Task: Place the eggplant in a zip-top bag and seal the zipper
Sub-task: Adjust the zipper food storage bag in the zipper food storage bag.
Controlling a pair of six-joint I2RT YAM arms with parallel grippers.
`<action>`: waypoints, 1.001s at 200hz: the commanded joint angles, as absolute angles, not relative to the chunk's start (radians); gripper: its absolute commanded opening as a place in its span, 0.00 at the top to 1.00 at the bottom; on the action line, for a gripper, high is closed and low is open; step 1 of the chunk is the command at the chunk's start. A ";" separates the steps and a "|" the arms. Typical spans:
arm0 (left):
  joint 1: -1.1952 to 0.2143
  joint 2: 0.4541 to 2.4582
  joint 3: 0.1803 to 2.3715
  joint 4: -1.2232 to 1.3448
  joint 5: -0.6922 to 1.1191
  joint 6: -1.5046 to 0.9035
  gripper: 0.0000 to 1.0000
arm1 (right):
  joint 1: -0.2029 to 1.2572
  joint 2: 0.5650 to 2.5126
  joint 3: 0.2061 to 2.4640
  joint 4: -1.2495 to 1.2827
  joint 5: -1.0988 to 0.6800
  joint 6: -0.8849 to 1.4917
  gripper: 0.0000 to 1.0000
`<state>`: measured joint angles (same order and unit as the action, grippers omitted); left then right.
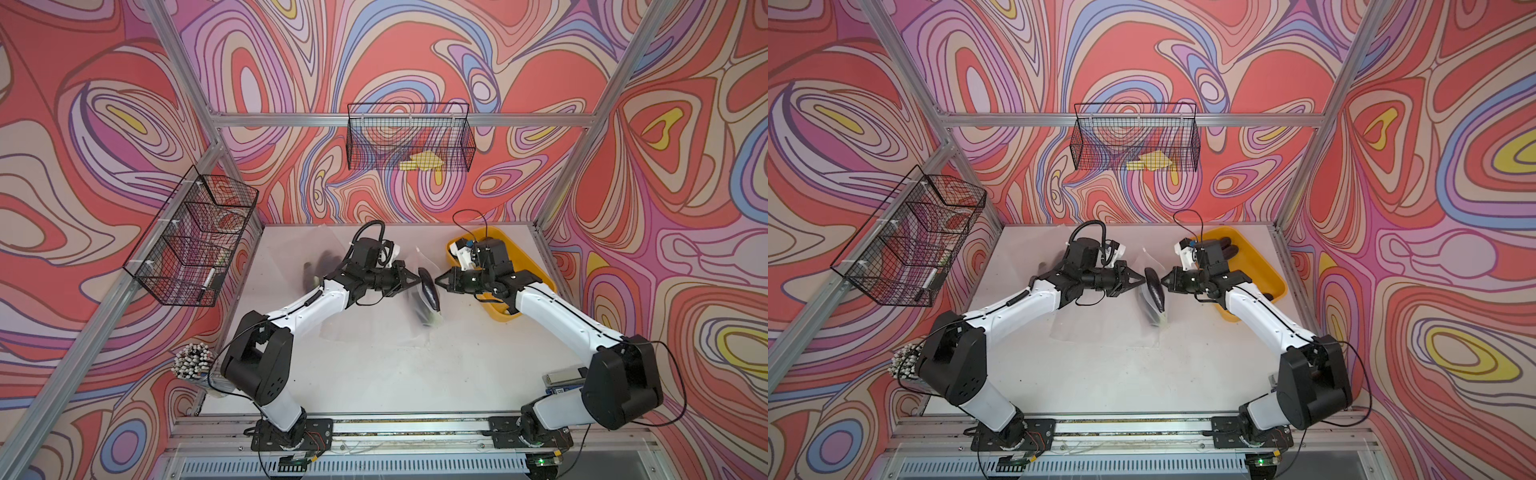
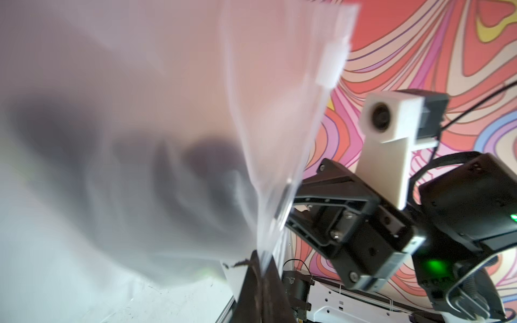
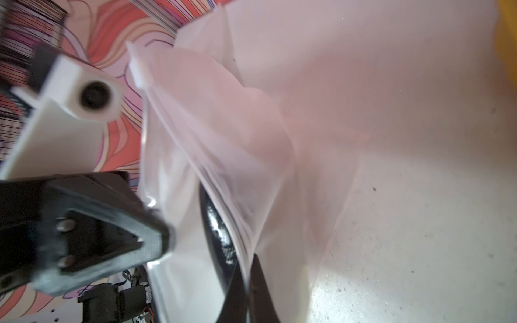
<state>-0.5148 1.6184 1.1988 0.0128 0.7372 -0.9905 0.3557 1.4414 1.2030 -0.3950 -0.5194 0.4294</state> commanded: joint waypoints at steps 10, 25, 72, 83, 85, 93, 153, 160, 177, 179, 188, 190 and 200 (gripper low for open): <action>-0.477 1.550 1.251 -0.002 0.763 -0.977 1.00 | 0.441 1.455 1.339 -0.456 -0.525 0.403 1.00; -0.455 1.512 1.265 -0.043 0.743 -0.948 1.00 | 0.467 1.477 1.357 -0.459 -0.511 0.407 1.00; -0.407 1.370 1.283 -0.197 0.683 -0.855 1.00 | 0.535 1.560 1.424 -0.405 -0.530 0.443 1.00; -0.404 1.332 1.281 -0.230 0.665 -0.839 1.00 | 0.560 1.590 1.456 -0.395 -0.552 0.445 1.00; -0.405 1.324 1.281 -0.234 0.662 -0.837 1.00 | 0.563 1.596 1.461 -0.392 -0.560 0.448 1.00; -0.405 1.298 1.285 -0.254 0.650 -0.823 1.00 | 0.573 1.609 1.483 -0.372 -0.585 0.465 1.00; -0.405 1.203 1.341 -0.394 0.594 -0.778 1.00 | 0.579 1.598 1.530 -0.318 -0.612 0.520 1.00; -0.405 1.212 1.337 -0.398 0.593 -0.781 1.00 | 0.578 1.602 1.520 -0.315 -0.614 0.530 0.99; -0.404 1.245 1.288 -0.352 0.627 -0.821 1.00 | 0.578 1.611 1.471 -0.310 -0.595 0.539 0.99; -0.404 1.251 1.279 -0.344 0.630 -0.829 1.00 | 0.578 1.611 1.459 -0.309 -0.589 0.541 0.99; -0.405 1.271 1.235 -0.306 0.639 -0.855 1.00 | 0.576 1.612 1.408 -0.301 -0.564 0.544 0.99; -0.406 1.276 1.226 -0.299 0.642 -0.859 1.00 | 0.575 1.612 1.396 -0.300 -0.558 0.546 0.99; -0.405 1.304 1.187 -0.276 0.647 -0.868 1.00 | 0.568 1.613 1.332 -0.288 -0.536 0.562 0.99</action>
<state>-0.4057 1.2324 1.2816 -0.3149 0.6216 -0.8234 0.5812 1.6135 1.4544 -0.3008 -0.5911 0.5259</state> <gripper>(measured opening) 0.047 0.041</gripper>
